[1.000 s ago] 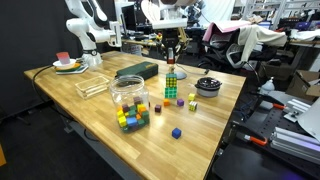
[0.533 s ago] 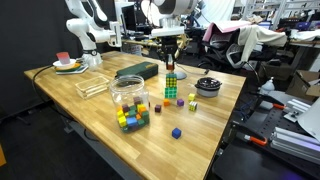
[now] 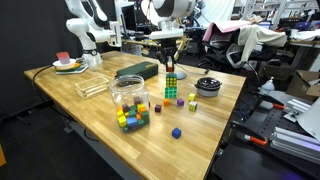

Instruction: Pick up the red cube and place it on top of the stacked Rubik's cubes

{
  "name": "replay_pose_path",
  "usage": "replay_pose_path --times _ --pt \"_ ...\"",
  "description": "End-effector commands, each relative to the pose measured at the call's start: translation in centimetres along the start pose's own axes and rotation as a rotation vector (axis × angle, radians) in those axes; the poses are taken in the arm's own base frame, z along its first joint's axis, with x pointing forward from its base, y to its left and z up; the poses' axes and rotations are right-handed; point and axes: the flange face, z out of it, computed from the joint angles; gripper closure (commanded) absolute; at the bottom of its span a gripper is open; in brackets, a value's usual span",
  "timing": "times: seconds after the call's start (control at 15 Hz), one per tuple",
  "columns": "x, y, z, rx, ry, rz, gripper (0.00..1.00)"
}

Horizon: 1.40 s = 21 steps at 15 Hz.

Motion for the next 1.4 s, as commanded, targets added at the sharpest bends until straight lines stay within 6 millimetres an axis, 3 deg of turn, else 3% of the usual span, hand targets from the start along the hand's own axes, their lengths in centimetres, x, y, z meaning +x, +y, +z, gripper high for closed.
replay_pose_path --times 0.0,1.0,1.33 --pt "0.5 0.0 -0.2 0.000 -0.035 -0.005 0.93" --pt "-0.5 0.0 1.3 -0.039 -0.071 -0.019 0.93" --pt "0.2 0.0 1.4 -0.035 -0.074 -0.015 0.93"
